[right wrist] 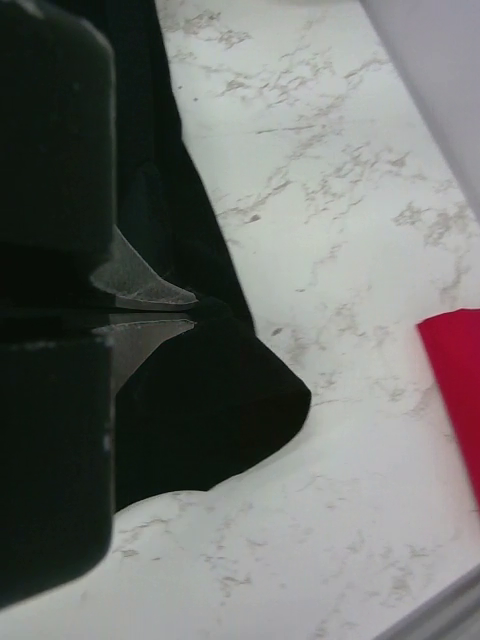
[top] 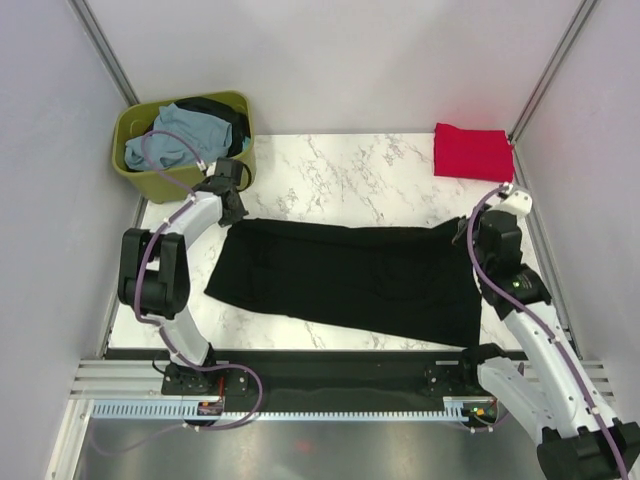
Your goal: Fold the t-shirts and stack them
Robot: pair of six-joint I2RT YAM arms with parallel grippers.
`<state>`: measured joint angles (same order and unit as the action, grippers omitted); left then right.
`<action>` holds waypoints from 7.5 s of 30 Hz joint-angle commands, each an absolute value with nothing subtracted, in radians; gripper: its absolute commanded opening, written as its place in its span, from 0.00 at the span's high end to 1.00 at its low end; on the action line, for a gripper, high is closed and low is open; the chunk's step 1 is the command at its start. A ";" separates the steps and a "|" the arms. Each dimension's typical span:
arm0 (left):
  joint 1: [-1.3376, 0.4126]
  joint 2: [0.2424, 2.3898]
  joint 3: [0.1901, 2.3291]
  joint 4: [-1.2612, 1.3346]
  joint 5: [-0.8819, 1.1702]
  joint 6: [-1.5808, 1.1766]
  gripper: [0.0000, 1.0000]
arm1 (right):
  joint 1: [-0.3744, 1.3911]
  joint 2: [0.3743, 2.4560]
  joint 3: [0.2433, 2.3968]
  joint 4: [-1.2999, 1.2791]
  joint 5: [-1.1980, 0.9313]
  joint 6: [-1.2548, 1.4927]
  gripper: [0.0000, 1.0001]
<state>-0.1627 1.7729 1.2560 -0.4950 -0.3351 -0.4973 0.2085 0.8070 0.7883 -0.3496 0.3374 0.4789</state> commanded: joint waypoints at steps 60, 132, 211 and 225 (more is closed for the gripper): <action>-0.448 1.675 0.878 -0.348 0.115 -0.547 0.21 | 0.368 2.234 1.595 -0.472 0.137 0.660 0.47; -1.223 1.476 0.726 -0.433 -0.371 -1.138 0.79 | 0.388 1.893 1.011 -0.037 -0.062 0.508 0.23; -0.367 2.365 1.837 -0.426 0.061 -0.539 0.37 | 0.762 0.980 0.439 -0.488 0.146 0.792 0.23; -0.327 2.156 1.844 -0.538 0.160 -0.519 0.25 | 0.779 0.936 0.450 -0.431 0.057 0.810 0.23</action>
<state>-0.3218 2.3367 1.9087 -0.4759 0.1596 -0.5621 0.7605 0.9791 0.4408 -0.4824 0.1154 0.7975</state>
